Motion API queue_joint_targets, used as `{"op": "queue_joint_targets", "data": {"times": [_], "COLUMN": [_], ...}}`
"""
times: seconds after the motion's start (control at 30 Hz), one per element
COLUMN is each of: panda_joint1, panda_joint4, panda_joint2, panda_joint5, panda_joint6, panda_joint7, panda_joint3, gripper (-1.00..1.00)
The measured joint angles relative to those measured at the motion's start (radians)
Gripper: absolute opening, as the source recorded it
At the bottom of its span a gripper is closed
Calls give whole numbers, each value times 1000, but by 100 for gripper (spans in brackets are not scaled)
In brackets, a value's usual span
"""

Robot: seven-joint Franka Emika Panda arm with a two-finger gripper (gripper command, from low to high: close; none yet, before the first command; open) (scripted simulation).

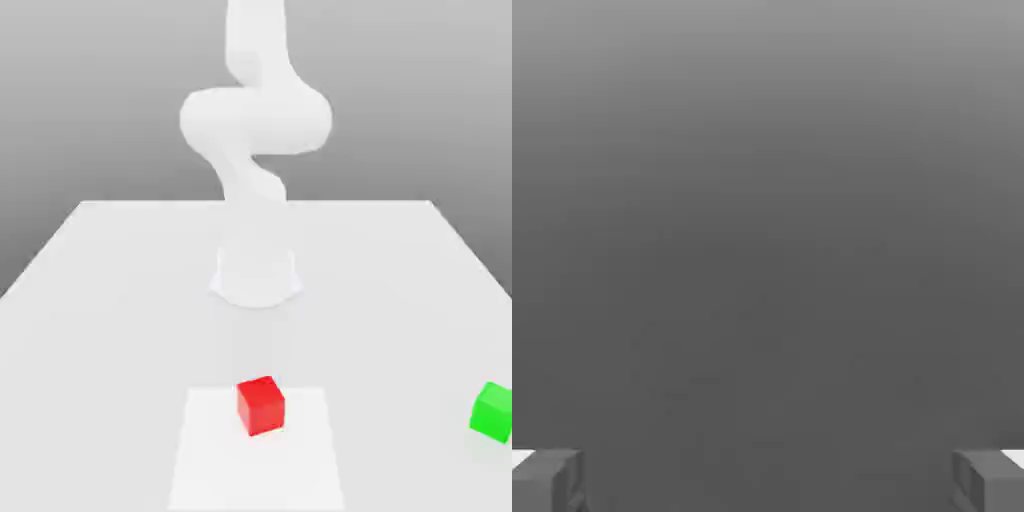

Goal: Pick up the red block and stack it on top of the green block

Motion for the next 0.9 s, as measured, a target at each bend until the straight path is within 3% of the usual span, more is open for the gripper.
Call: {"op": "queue_joint_targets", "data": {"times": [0.57, 0.8, 0.83, 0.9], "panda_joint1": [78, 57, 49, 49], "panda_joint4": [-454, -459, -454, -454], "panda_joint2": [635, 894, 929, 929], "panda_joint5": [-7, 47, 53, 53], "panda_joint6": [421, 633, 663, 663], "panda_joint7": [-308, -370, -375, -375], "panda_joint3": [-68, -32, -22, -22], "gripper": [0, 0, -100, -100]}}
